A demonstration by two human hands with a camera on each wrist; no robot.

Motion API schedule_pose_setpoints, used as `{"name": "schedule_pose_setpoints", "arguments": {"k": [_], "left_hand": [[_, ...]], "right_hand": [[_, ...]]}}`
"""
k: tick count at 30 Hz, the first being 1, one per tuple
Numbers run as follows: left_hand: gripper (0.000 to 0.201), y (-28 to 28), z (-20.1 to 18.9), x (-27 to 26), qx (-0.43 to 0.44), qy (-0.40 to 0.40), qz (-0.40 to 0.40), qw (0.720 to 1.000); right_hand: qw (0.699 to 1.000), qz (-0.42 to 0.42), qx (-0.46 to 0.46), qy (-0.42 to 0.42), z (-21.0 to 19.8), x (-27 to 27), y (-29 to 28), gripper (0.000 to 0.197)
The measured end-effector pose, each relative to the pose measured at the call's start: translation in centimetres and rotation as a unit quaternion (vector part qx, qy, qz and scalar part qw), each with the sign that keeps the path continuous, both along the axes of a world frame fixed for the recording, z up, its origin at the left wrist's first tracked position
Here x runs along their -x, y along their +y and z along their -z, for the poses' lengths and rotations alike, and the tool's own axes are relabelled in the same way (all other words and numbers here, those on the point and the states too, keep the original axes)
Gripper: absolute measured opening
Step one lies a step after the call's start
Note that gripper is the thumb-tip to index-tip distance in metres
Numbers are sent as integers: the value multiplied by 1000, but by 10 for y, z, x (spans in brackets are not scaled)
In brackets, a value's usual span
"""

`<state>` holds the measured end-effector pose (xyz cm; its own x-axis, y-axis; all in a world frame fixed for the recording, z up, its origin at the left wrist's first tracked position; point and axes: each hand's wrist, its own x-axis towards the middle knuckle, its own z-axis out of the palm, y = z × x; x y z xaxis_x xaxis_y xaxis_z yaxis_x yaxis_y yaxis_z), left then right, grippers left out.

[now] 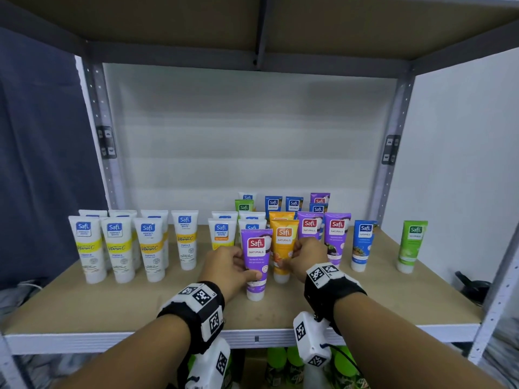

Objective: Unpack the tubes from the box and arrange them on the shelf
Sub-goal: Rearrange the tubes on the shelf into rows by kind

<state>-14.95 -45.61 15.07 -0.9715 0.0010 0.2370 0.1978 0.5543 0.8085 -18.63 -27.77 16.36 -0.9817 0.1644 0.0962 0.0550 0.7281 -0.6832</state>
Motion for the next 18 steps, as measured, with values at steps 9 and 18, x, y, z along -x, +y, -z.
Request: {"name": "schedule_pose_setpoints", "arguments": {"k": [9, 18], "left_hand": [[42, -2, 3, 1, 5, 9, 7, 1000], [43, -4, 6, 4, 4, 15, 10, 1000]], "right_hand": [[1000, 6, -5, -6, 3, 8, -1, 34], [1000, 4, -27, -5, 3, 11, -2, 37]]}}
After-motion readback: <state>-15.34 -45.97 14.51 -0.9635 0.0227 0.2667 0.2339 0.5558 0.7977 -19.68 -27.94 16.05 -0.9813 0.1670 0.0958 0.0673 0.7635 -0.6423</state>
